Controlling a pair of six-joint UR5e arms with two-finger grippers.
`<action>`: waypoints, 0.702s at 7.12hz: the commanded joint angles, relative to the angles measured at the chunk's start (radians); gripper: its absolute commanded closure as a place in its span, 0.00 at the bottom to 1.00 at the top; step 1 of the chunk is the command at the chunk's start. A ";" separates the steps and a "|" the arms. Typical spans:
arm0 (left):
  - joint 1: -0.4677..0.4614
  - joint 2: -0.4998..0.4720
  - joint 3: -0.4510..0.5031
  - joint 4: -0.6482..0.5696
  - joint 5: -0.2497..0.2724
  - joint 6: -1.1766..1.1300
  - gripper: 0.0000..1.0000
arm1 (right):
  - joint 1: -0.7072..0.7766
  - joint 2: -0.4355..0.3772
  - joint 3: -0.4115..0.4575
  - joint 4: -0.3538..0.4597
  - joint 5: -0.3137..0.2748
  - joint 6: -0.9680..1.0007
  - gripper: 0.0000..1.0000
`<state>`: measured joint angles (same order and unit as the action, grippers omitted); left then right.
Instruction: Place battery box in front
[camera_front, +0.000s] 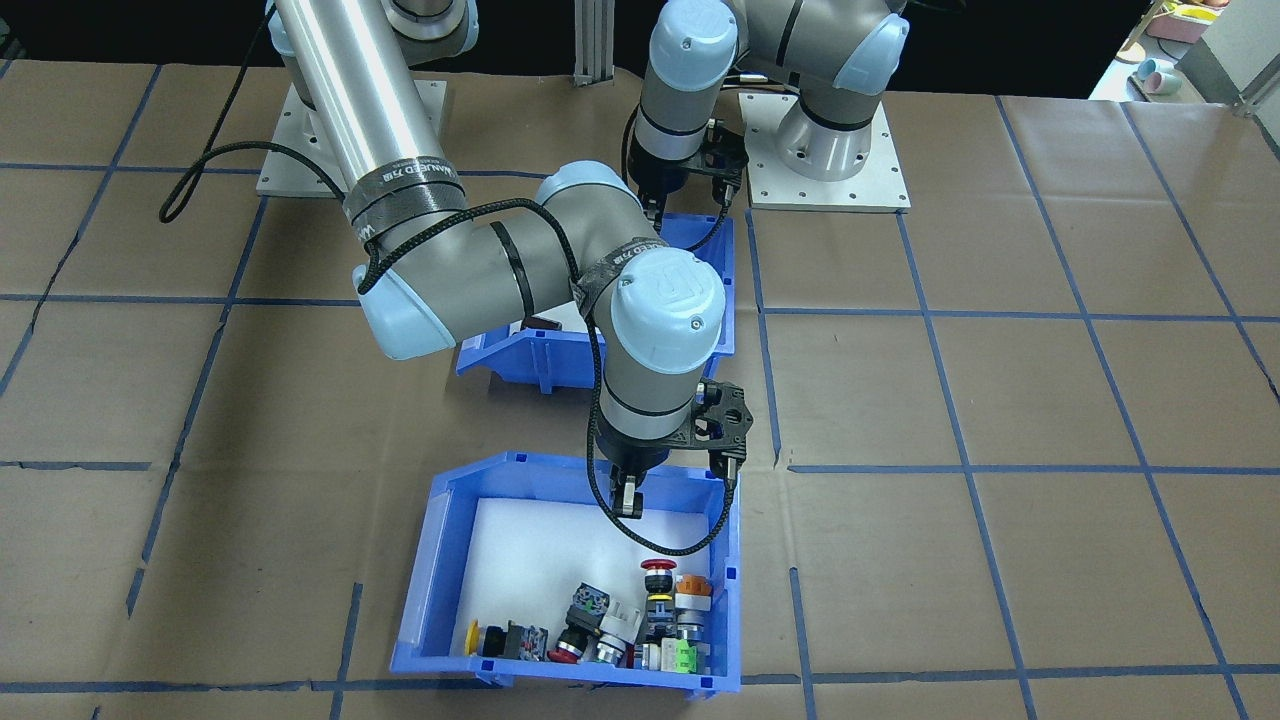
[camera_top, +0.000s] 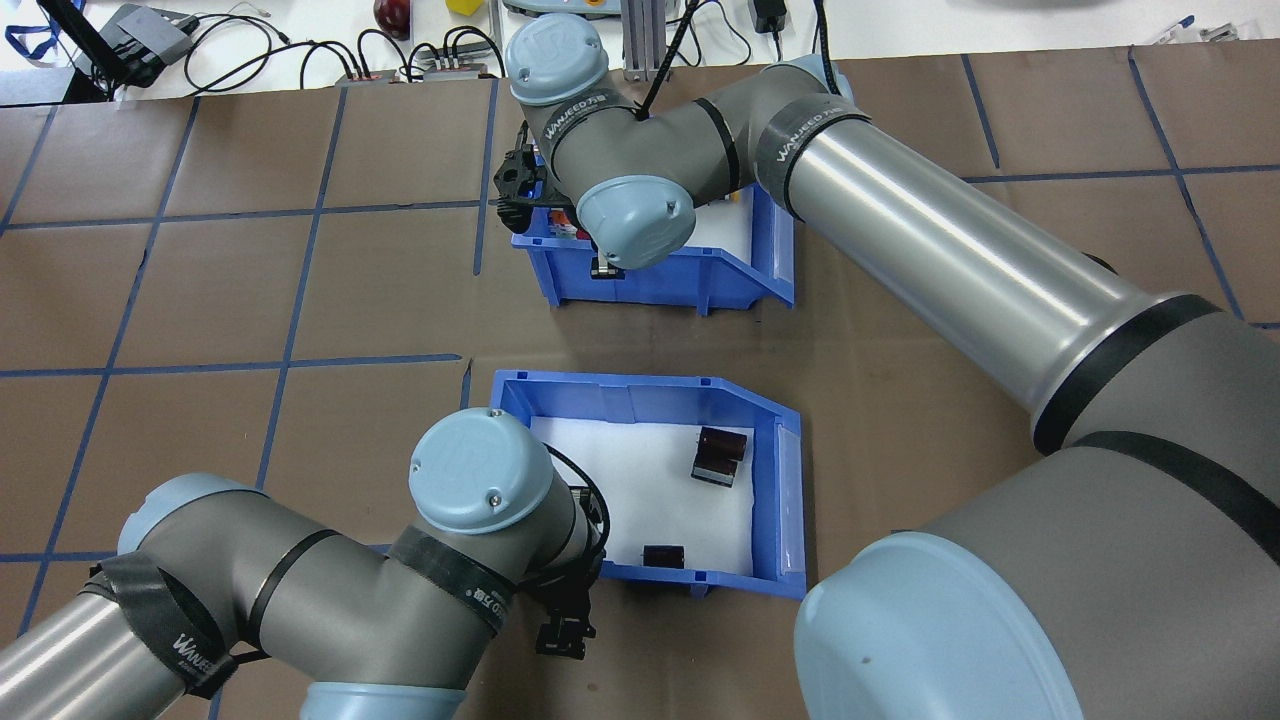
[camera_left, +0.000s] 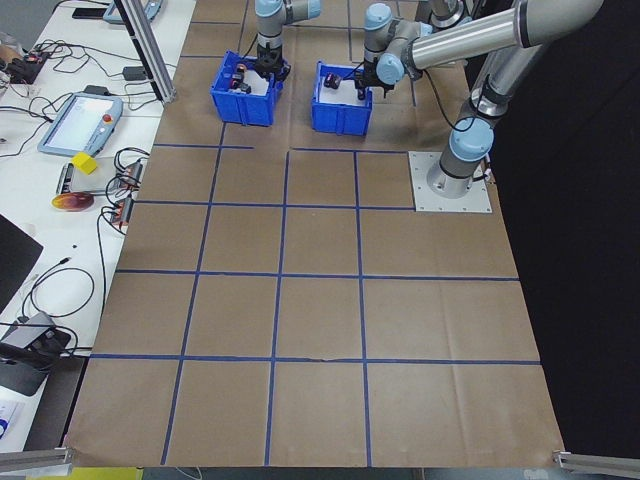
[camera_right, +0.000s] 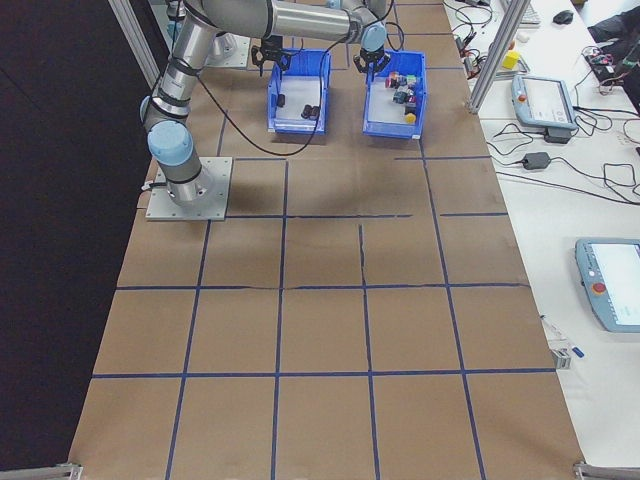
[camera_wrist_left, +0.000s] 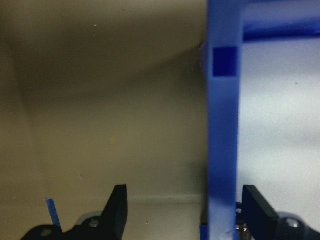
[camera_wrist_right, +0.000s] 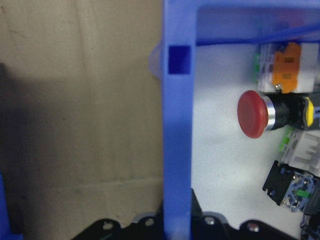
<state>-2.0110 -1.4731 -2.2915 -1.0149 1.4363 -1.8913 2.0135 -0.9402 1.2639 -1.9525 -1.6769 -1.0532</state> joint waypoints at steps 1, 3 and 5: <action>0.000 -0.033 0.000 0.062 -0.002 0.000 0.26 | -0.028 -0.050 -0.021 0.004 -0.040 -0.004 0.94; -0.008 -0.038 -0.002 0.062 -0.013 0.001 0.75 | -0.109 -0.087 -0.011 0.056 -0.050 -0.095 0.94; -0.028 0.005 0.004 0.064 -0.062 -0.081 1.00 | -0.206 -0.138 0.032 0.086 -0.052 -0.249 0.94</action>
<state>-2.0298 -1.4959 -2.2915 -0.9522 1.3993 -1.9194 1.8644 -1.0457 1.2693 -1.8821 -1.7274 -1.2171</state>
